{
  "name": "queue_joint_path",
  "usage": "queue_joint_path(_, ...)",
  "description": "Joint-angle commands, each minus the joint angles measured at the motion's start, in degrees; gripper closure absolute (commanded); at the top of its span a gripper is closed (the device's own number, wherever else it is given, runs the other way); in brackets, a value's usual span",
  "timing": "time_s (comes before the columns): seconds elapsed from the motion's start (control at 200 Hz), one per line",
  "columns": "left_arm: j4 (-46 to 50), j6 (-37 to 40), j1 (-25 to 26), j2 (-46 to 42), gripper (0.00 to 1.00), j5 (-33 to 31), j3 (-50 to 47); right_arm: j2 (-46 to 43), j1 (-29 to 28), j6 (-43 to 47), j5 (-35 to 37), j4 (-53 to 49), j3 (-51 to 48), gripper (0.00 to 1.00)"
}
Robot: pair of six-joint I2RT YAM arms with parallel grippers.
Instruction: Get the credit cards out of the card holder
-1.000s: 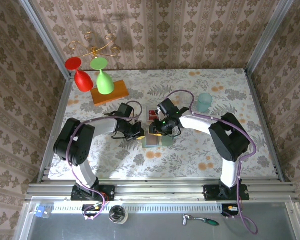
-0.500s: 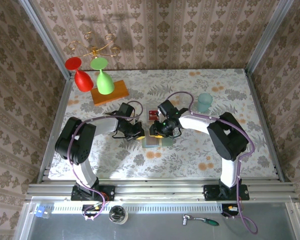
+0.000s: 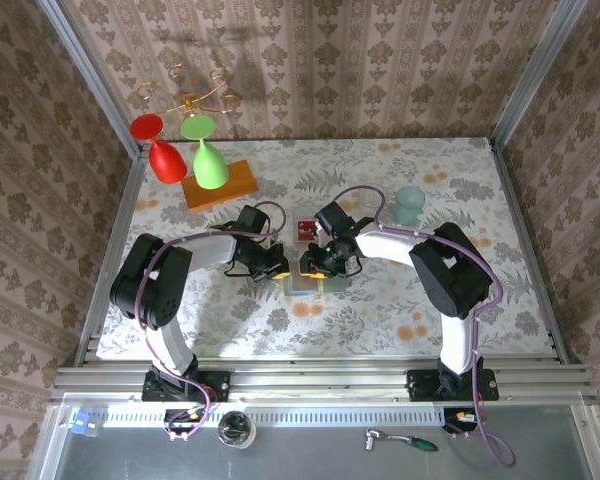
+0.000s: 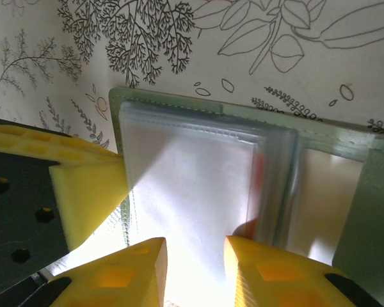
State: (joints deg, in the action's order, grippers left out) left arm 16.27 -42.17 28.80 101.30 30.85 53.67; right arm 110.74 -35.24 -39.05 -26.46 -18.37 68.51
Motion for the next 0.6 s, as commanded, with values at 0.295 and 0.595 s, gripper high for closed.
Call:
queue_joint_path(0.295,2.20,1.33,-0.23,0.48,0.98,-2.02,0.61,-0.99,0.48,0.99,5.86,-6.60,0.49,0.68)
queue_joint_path(0.595,2.97,1.18,-0.23,-1.38,0.98,-2.61,1.56,-1.62,0.89,0.73,6.32,-5.99,-0.75,0.68)
